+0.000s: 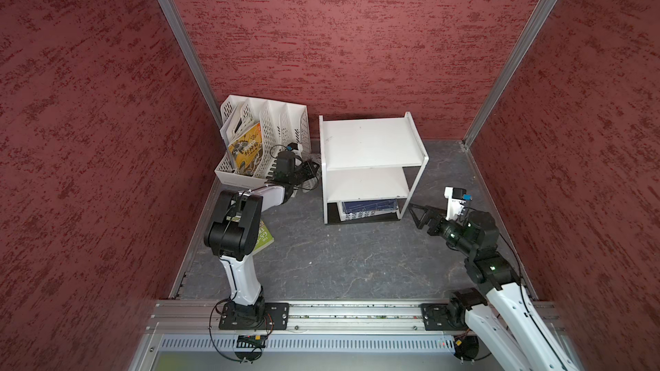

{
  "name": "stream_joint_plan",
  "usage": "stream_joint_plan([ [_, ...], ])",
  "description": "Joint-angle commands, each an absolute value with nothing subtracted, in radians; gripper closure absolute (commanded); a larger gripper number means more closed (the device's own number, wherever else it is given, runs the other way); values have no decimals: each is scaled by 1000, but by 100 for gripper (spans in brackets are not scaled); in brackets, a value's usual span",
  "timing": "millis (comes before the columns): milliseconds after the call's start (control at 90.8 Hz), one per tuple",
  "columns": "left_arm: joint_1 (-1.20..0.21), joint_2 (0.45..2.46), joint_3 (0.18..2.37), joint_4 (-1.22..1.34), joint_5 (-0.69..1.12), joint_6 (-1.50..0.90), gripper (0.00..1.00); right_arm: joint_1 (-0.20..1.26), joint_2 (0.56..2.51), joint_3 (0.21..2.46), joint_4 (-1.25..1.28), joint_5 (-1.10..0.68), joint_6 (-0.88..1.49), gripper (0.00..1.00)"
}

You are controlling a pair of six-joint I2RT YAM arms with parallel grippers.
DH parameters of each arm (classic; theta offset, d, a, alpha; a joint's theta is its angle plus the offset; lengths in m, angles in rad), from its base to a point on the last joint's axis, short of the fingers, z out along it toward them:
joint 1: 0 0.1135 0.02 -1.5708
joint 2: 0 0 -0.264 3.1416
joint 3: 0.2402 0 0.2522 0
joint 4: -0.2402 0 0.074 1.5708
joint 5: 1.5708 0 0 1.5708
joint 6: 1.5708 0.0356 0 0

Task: Wipe the bookshelf clean with a cloth
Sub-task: Wipe the dust from the shelf.

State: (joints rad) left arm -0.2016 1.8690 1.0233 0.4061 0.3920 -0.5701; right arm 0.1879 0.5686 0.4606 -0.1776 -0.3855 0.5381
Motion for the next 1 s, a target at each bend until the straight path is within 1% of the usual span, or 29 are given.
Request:
stream_joint_plan([
  [0,-220,1903,949,542,423,-611,100,184,562,455,-189,-364,525,2],
  [176,-225,2030,974,583,441,-655,100,184,556,454,-186,-381,535,2],
  [286,-227,2056,987,595,436,-666,100,183,550,456,-196,-388,536,2],
  [375,-226,2028,988,576,434,-657,100,184,544,455,-198,-388,537,2],
  [562,-224,1863,982,438,404,-591,100,183,540,456,-193,-389,539,2],
  [672,-224,1787,989,388,421,-577,100,184,530,459,-200,-390,538,2],
  [848,-225,1740,986,392,448,-595,100,183,520,464,-210,-390,538,2],
  [992,-223,1778,997,391,441,-595,100,184,518,461,-215,-387,536,2],
])
